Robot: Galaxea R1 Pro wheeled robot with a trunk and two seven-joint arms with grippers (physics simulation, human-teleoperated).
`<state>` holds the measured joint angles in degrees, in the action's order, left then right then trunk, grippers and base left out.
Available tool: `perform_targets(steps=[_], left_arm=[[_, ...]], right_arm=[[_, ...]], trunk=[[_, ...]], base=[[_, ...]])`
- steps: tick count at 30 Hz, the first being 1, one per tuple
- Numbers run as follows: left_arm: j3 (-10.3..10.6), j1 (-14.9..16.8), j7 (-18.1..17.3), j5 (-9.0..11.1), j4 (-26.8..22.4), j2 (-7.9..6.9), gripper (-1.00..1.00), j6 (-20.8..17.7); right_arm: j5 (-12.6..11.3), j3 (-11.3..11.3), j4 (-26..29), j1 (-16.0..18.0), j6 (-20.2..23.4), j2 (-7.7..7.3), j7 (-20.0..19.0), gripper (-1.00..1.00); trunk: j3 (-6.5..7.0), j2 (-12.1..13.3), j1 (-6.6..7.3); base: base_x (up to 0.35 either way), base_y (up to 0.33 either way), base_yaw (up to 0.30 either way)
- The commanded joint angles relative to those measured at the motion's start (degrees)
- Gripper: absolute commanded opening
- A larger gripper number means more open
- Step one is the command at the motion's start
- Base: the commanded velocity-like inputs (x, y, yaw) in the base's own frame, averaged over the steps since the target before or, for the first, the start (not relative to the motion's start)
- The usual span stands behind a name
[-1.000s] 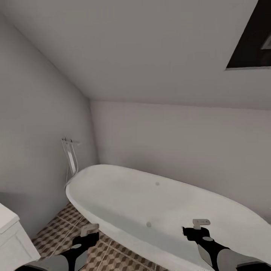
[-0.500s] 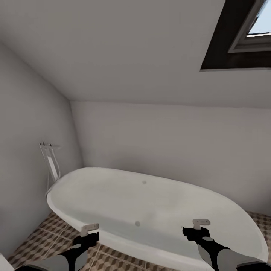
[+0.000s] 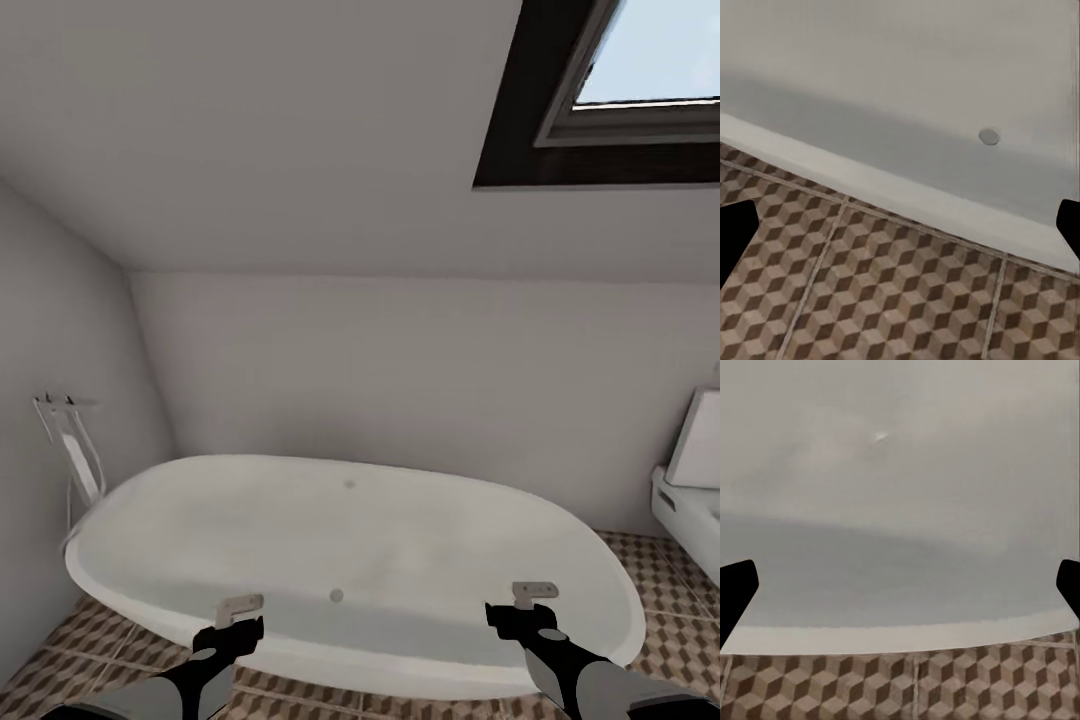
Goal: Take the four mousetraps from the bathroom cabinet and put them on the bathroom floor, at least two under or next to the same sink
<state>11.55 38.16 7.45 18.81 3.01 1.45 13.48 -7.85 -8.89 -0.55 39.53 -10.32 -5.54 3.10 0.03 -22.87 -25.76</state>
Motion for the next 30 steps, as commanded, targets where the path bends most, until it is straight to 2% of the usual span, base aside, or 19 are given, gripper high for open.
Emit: perform_targets(steps=[1,30], left_arm=[[0.49,0.08,0.10,0.35,0.24,0.04,1.00,0.37],[0.49,0.08,0.02,0.35,0.24,0.04,1.00,0.41]], right_arm=[[-0.59,-0.49,-0.06,0.02,-0.18,0.01,0.06,1.00],[-0.59,-0.43,-0.06,0.02,-0.20,0.01,0.06,1.00]], trunk=[[-0.03,-0.05,-0.02],[-0.03,-0.05,-0.02]], base=[[0.000,0.000,-0.276],[0.000,0.000,-0.276]])
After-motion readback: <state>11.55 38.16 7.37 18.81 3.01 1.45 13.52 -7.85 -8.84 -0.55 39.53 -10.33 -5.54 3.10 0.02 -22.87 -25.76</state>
